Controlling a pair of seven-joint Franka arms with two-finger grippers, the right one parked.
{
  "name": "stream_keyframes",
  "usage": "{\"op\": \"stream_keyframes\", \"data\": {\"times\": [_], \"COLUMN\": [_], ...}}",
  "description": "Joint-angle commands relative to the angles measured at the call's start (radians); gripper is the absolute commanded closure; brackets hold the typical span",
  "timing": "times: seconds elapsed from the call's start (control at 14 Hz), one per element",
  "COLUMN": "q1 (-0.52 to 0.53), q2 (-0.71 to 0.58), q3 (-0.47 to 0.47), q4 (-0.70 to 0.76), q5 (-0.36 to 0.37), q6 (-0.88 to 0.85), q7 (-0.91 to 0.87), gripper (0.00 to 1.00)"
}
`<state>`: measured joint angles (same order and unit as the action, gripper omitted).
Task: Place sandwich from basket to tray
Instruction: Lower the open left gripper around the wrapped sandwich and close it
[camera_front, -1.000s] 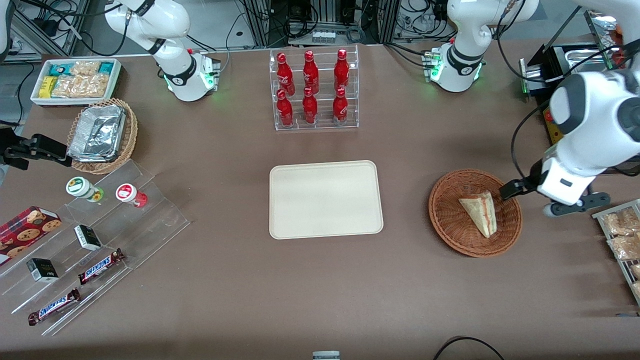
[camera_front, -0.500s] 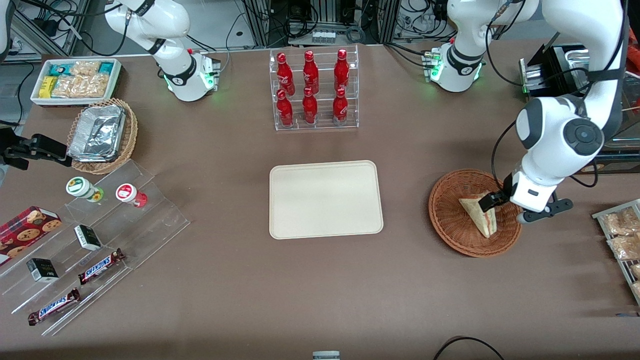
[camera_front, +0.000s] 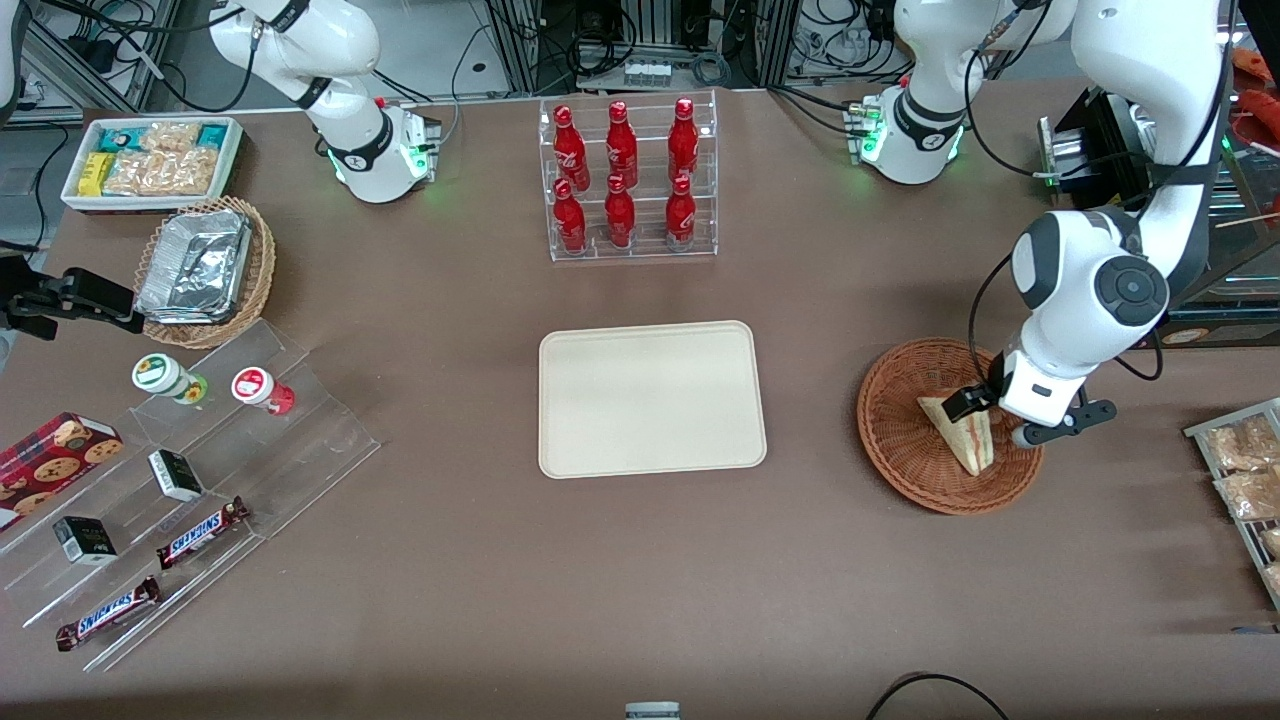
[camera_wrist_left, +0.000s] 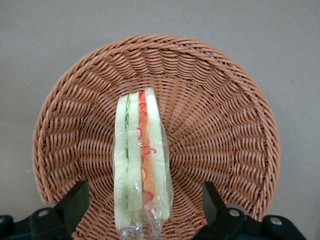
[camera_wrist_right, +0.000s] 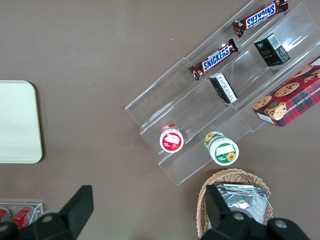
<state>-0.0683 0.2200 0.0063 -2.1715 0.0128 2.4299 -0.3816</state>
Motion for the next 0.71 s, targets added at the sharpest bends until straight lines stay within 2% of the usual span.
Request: {"op": "stream_keyframes", "data": {"times": [0.0,0.43,0.5,0.57,0.64], "q1": [-0.008,-0.008,-0.008,-0.008,-0.008], "q2": [0.015,0.055,0.058,0.059,0.058], "q3": [0.004,0.004,0.004,0.004,0.004], "q4": [-0.020,-0.033,-0.034,-0.033,-0.034], "q5": [0.010,0.010,0.010,0.010,0.010], "q6": [0.049,0.080,0.080,0.080,0.080], "q7": [-0.025,-0.023,-0.025,-0.023,-0.022], "gripper": [0.00,0.00,0.07,0.28,0.53]}}
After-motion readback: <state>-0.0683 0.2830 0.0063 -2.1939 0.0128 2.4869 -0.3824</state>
